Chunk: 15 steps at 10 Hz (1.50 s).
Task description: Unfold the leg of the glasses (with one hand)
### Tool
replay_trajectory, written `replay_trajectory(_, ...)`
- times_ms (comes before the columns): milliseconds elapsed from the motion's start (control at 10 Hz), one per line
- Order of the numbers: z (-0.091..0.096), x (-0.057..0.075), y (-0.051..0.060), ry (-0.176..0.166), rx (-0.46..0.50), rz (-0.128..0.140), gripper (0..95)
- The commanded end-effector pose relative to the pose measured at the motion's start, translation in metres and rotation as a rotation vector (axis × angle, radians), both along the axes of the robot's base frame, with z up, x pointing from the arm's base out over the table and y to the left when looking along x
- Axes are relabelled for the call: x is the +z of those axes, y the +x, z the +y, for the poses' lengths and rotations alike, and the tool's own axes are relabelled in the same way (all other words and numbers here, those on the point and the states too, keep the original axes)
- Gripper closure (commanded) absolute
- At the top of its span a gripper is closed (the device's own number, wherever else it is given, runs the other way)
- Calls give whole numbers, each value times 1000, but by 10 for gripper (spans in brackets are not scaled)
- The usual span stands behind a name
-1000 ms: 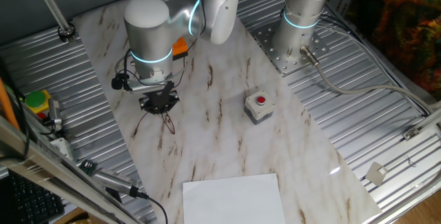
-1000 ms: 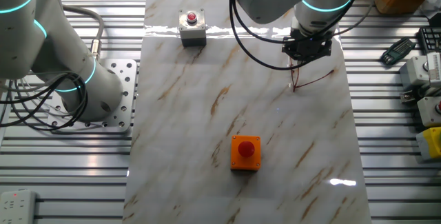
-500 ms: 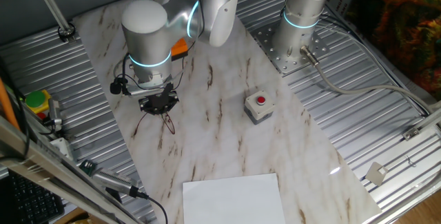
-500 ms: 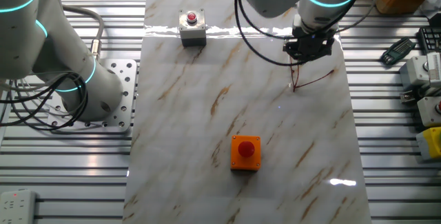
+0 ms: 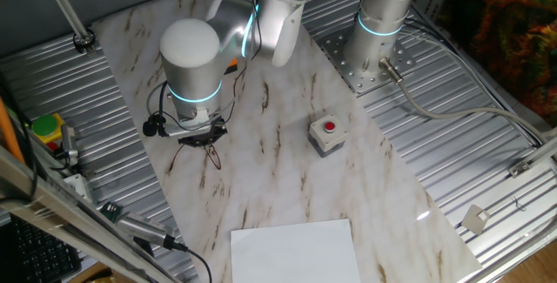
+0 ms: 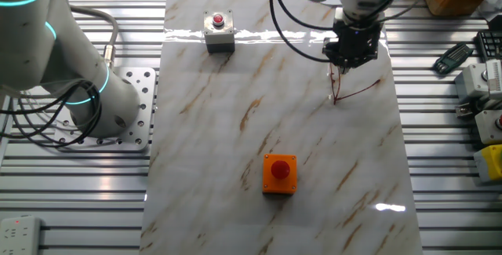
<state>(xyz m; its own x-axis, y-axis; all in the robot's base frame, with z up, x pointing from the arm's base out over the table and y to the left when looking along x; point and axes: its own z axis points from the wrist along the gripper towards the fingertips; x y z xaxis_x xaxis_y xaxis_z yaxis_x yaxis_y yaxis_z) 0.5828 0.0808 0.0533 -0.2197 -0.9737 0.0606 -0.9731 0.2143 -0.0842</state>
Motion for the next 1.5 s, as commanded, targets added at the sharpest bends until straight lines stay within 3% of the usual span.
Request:
replay_trajectory(100,0,0,0,35,5,-7,950)
replay_trajectory(700,0,0,1,40,37,0,950)
replay_trajectory(1100,-4,-8,6,41,59,0,950)
replay_trajectory(1500,-6,-12,8,43,103,22,950)
